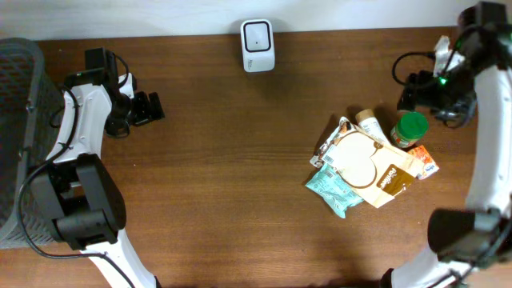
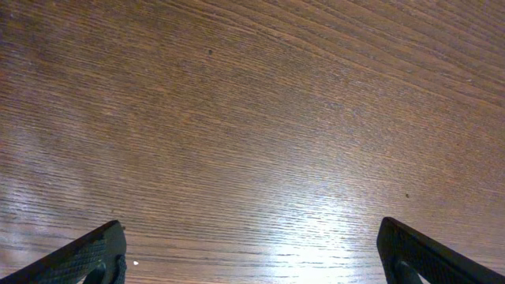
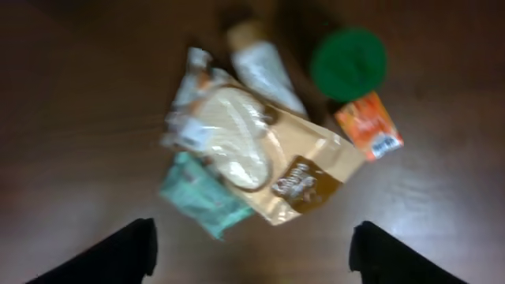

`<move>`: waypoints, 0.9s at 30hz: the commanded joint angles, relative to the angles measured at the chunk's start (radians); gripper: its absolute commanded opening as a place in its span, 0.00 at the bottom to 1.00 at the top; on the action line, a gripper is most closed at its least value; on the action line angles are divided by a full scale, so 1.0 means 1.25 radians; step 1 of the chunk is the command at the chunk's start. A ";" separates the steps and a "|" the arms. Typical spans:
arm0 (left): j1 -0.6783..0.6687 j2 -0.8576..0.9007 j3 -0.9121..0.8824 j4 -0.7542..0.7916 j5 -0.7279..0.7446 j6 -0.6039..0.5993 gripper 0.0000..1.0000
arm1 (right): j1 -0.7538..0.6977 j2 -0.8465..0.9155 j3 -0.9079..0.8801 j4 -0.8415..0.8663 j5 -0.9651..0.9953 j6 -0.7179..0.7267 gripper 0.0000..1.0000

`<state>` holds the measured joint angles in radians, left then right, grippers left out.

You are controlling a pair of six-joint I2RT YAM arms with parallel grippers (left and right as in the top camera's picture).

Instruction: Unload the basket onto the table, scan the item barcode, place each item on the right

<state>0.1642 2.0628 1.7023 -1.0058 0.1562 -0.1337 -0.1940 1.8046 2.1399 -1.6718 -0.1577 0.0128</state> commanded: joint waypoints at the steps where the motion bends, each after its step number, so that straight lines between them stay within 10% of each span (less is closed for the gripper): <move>1: 0.002 -0.022 0.009 0.001 0.000 0.007 0.99 | 0.032 -0.155 0.031 0.002 -0.084 -0.055 0.82; 4: 0.002 -0.022 0.009 0.001 0.000 0.007 0.99 | 0.086 -0.251 0.031 -0.008 -0.084 -0.052 0.98; 27: 0.002 -0.022 0.009 0.001 0.000 0.007 0.99 | 0.154 -0.443 -0.067 0.051 -0.014 -0.062 0.98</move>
<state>0.1642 2.0628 1.7023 -1.0061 0.1562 -0.1337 -0.0017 1.2793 2.1365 -1.6821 -0.2020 -0.0574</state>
